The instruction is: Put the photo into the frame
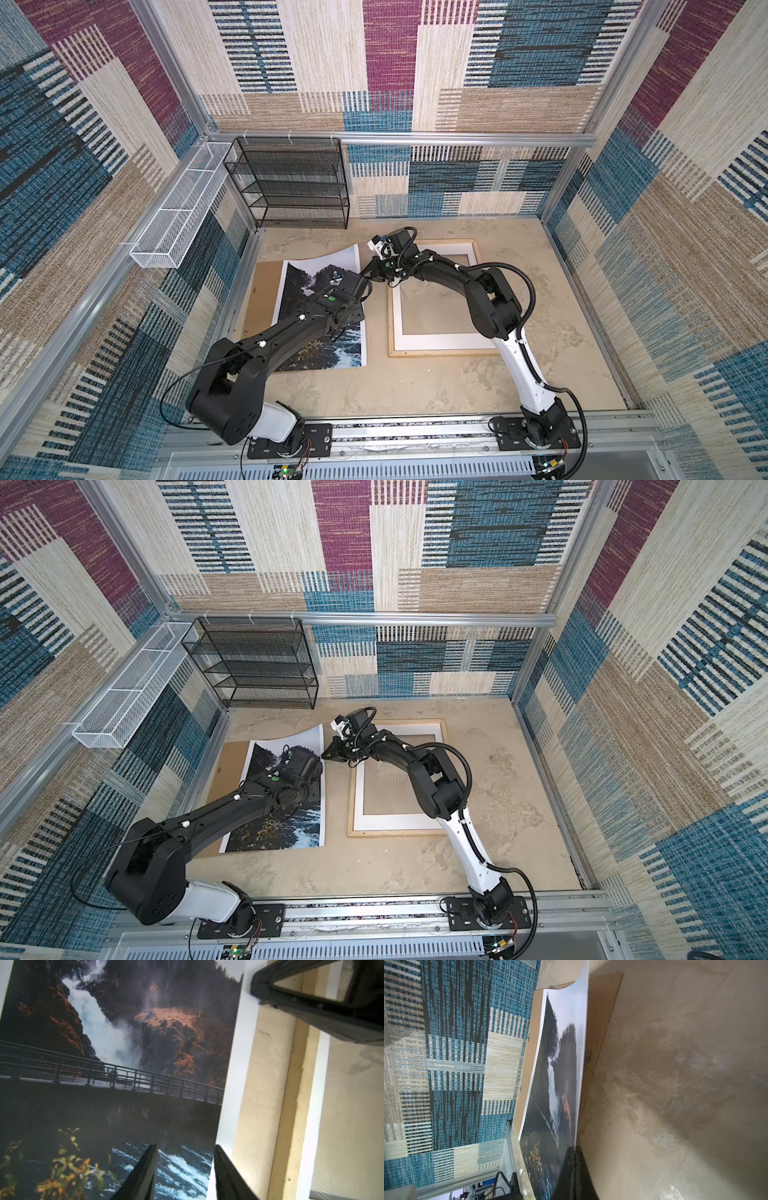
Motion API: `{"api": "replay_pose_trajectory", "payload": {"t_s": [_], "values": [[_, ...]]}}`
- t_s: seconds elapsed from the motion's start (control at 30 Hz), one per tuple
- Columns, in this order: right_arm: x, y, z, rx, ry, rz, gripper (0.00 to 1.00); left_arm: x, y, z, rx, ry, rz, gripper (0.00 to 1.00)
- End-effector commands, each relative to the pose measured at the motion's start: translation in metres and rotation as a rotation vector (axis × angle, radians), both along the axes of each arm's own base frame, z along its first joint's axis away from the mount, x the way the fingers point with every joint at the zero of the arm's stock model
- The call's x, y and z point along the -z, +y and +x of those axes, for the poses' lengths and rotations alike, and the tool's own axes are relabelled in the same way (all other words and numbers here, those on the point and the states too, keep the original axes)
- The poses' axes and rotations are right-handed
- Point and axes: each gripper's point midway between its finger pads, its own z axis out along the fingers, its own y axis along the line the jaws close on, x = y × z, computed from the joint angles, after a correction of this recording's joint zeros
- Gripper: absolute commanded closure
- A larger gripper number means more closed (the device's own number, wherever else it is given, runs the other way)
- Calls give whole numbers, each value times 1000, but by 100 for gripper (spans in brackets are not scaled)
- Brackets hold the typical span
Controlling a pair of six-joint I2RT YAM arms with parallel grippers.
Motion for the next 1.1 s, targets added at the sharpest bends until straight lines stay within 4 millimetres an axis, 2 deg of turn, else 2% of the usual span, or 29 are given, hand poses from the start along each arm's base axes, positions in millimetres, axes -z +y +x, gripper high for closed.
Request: {"api": "replay_pose_trajectory", "payload": {"t_s": [0.0,0.2,0.5,1.07], "values": [[-15,4,5,0,-29,39,100,-1,-1,4,7,-11,110,53],[-17,3,5,0,-32,41,100,6,-25,14,48,3,186,54],[-21,1,4,-1,-38,48,100,23,-18,16,36,68,309,57],[-24,0,1,-14,-32,78,100,28,-16,15,53,85,338,71]]}}
